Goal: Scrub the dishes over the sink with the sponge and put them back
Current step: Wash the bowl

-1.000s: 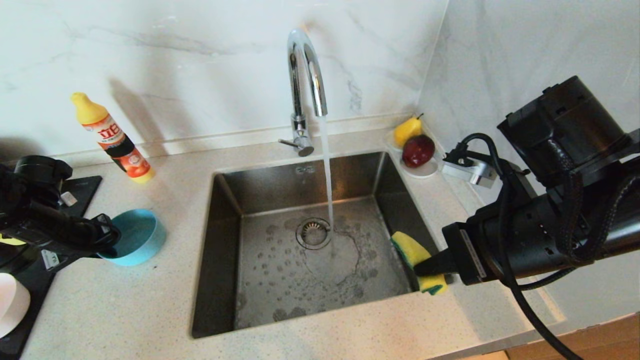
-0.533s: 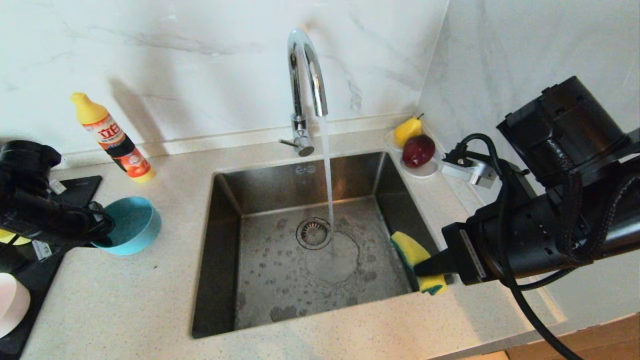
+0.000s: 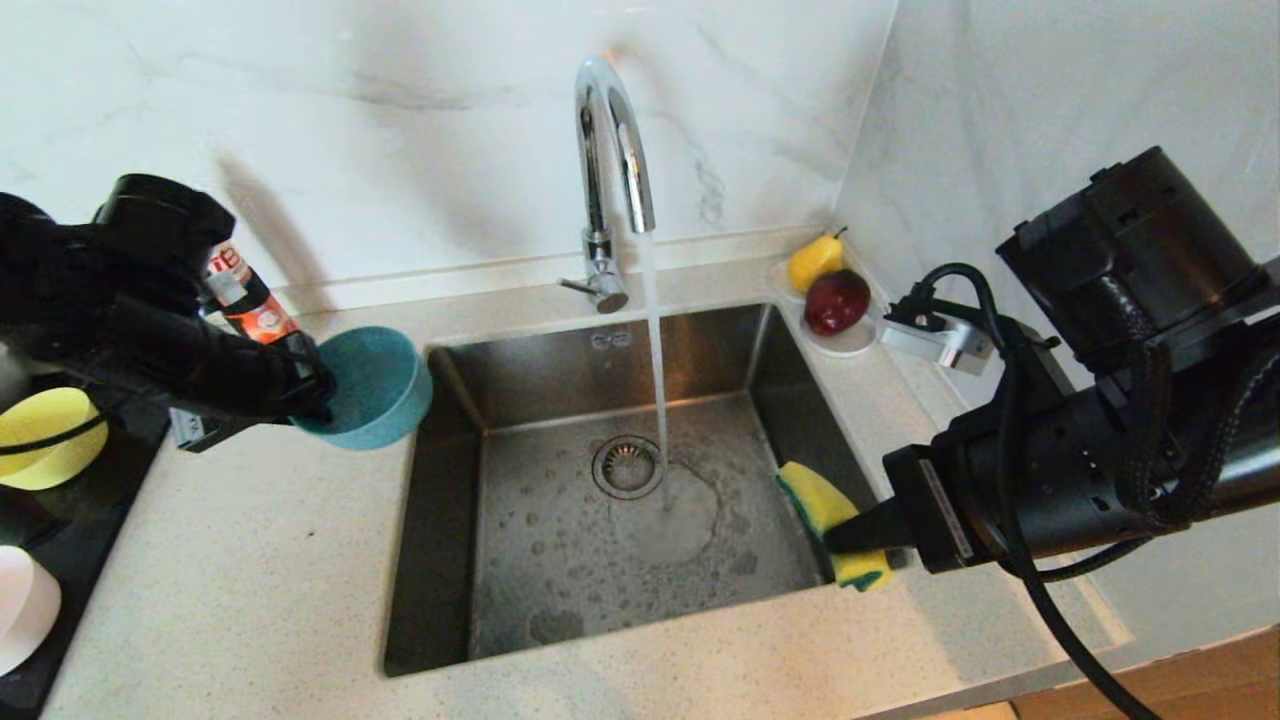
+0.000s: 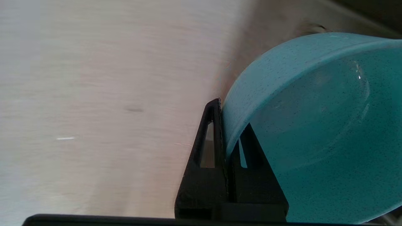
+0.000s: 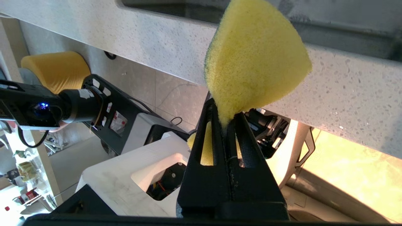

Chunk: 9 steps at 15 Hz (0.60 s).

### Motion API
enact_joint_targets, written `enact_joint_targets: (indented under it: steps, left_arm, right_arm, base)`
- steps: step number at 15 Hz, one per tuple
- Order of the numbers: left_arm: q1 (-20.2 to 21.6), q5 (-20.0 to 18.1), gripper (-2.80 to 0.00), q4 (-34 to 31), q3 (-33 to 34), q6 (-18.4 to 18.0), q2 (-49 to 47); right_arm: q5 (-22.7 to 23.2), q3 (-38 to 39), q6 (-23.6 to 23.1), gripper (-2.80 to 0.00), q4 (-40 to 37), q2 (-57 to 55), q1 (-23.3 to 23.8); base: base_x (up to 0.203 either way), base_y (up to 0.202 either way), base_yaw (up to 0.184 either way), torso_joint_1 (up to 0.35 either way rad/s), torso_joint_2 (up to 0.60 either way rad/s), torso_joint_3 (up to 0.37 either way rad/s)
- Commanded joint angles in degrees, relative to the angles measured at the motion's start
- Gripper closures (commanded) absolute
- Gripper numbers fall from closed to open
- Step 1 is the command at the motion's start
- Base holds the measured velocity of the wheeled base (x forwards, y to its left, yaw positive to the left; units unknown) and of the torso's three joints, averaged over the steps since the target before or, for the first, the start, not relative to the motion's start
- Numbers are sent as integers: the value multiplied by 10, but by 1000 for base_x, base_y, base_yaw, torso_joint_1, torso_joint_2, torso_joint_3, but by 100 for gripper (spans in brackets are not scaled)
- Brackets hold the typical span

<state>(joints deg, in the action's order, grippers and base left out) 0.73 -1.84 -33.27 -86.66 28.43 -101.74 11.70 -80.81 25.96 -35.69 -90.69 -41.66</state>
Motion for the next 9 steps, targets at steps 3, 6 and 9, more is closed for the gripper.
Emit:
enact_joint_targets:
  steps: [3,6,9]
  left_arm:
    - [-158,92,0,-5,-60,90,-81]
    - [-225,104,0,-6,-93,114,-125]
    - [-267,105,0,-4,-107,118,-147]
  right_arm:
    - [1,9,1,0,-2,15,-1]
    - [1,21,1,0,-2,30,-1]
    - [1,25,1,0,-1,32,-1]
  base:
    - [0,0,0,0,0,0]
    - [0,0,0,0,0,0]
    - [0,0,0,0,0,0]
